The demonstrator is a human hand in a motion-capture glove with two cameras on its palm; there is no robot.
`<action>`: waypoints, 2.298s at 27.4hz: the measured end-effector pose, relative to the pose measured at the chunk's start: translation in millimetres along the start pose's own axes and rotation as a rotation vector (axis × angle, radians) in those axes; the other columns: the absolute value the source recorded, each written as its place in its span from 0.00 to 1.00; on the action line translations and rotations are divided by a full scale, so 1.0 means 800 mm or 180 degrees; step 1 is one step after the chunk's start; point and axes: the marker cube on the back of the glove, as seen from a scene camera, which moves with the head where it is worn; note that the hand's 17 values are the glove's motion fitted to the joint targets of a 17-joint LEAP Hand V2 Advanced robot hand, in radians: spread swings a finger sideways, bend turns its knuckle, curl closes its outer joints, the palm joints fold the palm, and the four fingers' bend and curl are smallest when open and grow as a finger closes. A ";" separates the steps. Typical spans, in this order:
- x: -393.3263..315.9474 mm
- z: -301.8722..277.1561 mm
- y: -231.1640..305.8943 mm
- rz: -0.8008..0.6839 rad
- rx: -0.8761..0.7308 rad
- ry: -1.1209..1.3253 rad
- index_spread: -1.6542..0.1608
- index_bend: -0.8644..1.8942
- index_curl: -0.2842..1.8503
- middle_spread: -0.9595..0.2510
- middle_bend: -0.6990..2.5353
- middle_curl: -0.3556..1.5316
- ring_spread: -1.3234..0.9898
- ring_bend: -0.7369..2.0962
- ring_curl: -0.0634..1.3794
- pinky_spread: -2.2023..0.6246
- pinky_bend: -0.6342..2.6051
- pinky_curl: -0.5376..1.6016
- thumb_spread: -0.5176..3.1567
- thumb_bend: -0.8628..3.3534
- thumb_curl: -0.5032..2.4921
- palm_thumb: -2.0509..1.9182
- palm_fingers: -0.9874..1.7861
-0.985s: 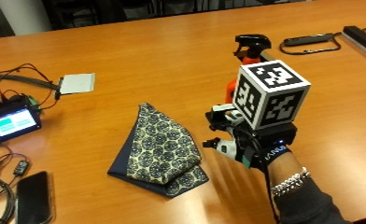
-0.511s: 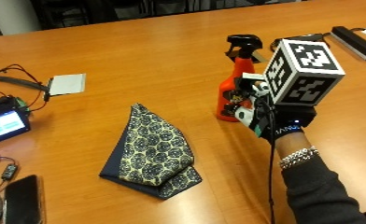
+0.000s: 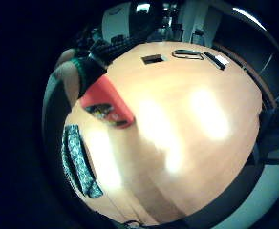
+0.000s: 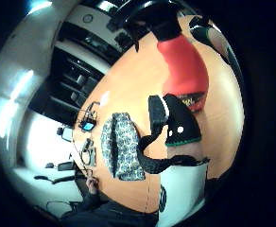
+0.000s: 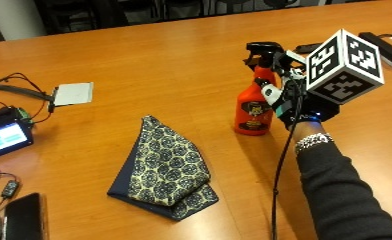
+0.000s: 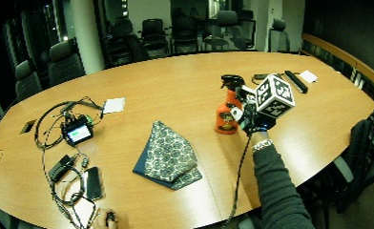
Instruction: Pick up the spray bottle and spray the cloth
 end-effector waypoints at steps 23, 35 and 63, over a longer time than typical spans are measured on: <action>0.033 0.033 -0.027 0.0882 0.1008 -0.2005 0.75 0.35 0.25 0.66 0.33 0.40 0.52 0.43 0.31 0.80 0.26 0.41 0.44 0.21 0.30 0.74 0.73; 0.045 0.014 -0.026 0.0681 0.1905 -0.1511 0.76 0.35 0.26 0.62 0.36 0.44 0.49 0.48 0.36 0.70 0.35 0.45 0.38 0.20 0.33 0.75 0.85; -0.017 -0.016 -0.046 -0.0820 0.1203 -0.0388 0.77 0.42 0.36 0.64 0.38 0.46 0.49 0.50 0.37 0.66 0.35 0.45 0.27 0.20 0.39 0.75 0.86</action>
